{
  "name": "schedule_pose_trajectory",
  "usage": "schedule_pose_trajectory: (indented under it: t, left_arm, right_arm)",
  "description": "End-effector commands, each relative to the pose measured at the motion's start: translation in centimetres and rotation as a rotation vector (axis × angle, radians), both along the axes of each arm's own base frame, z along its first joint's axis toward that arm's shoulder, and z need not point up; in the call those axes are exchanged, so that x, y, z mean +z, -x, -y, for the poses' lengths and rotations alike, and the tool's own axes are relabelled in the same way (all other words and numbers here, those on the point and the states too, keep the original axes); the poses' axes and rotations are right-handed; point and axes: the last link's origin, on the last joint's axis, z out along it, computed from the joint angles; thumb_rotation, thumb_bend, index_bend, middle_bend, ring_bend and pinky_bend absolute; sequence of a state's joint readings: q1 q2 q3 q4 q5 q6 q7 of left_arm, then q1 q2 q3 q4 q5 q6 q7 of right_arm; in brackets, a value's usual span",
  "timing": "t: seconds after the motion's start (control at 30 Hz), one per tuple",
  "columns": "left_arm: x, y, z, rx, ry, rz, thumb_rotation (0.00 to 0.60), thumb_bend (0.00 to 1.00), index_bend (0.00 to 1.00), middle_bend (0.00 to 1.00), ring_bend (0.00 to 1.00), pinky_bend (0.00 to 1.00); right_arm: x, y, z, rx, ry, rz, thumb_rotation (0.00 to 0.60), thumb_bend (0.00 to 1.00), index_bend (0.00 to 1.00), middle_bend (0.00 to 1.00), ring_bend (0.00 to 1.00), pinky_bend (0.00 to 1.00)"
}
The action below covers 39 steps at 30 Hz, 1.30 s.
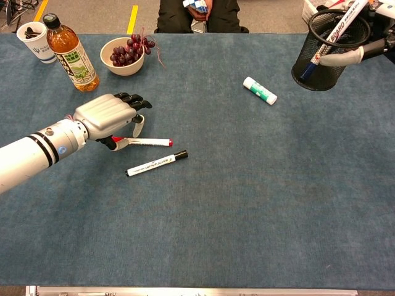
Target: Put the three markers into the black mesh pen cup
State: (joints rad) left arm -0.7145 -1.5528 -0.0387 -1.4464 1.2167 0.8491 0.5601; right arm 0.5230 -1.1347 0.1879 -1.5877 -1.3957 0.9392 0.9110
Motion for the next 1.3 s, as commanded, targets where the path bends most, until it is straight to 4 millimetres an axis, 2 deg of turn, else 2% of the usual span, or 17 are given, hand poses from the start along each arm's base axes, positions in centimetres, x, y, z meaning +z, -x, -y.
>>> schedule_pose_trajectory:
  t: [0.03, 0.43, 1.3]
  left_arm:
    - [0.1, -0.4, 0.0, 0.002, 0.012, -0.016, 0.600, 0.36, 0.45, 0.09, 0.03, 0.11]
    - [-0.3, -0.9, -0.1, 0.034, 0.013, -0.027, 0.600, 0.36, 0.43, 0.09, 0.03, 0.11]
    - [-1.1, -0.7, 0.3, 0.045, 0.028, -0.018, 0.600, 0.36, 0.45, 0.09, 0.03, 0.11]
  right_arm:
    - [-0.1, 0.1, 0.0, -0.001, -0.002, 0.002, 0.600, 0.31, 0.48, 0.43, 0.34, 0.43]
    - [-0.2, 0.3, 0.1, 0.003, -0.006, 0.004, 0.600, 0.31, 0.48, 0.43, 0.34, 0.43]
    - [-0.1, 0.6, -0.1, -0.007, -0.005, -0.002, 0.600, 0.31, 0.48, 0.43, 0.34, 0.43]
